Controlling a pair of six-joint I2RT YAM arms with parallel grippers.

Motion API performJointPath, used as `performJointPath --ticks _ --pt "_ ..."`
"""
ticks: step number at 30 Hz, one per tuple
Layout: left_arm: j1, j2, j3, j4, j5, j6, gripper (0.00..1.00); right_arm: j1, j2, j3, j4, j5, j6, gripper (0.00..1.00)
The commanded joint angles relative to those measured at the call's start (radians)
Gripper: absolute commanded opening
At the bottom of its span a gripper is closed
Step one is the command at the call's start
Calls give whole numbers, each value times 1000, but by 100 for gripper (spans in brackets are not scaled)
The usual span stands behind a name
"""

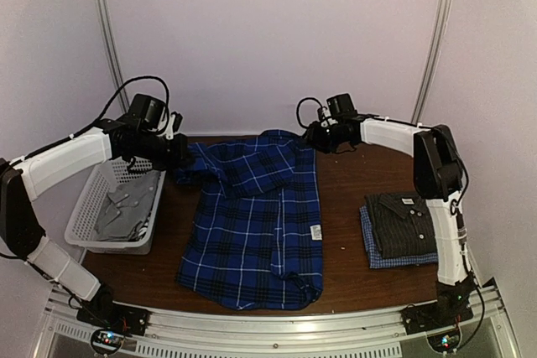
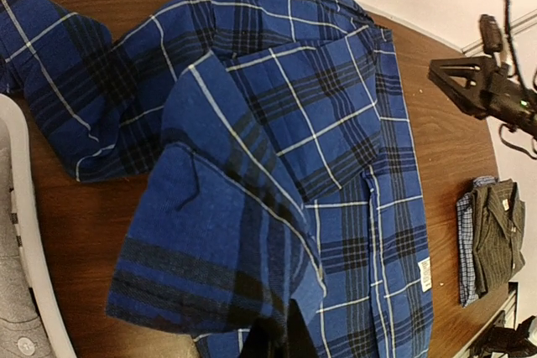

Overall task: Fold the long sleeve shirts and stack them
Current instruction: Move the right arm to the center of the board with the 1/3-folded shirt, then fold the sleeve of the 1/3-folded shirt.

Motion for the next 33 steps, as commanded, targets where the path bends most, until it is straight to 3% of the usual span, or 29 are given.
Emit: performJointPath --ticks 1,8,19,27,33 --pt "-5 -13 3 53 -17 11 0 45 -246 -228 77 45 -39 42" --pt "-5 -15 22 51 -22 27 0 134 -549 -649 176 85 -23 38" --pt "-5 -31 6 52 -44 50 0 447 -940 -1131 220 252 62 34" --pt "-5 -34 -10 53 -44 55 0 691 -996 -1281 182 412 181 27" --pt "-5 -25 -7 58 -39 57 0 802 -905 -1250 195 485 213 25"
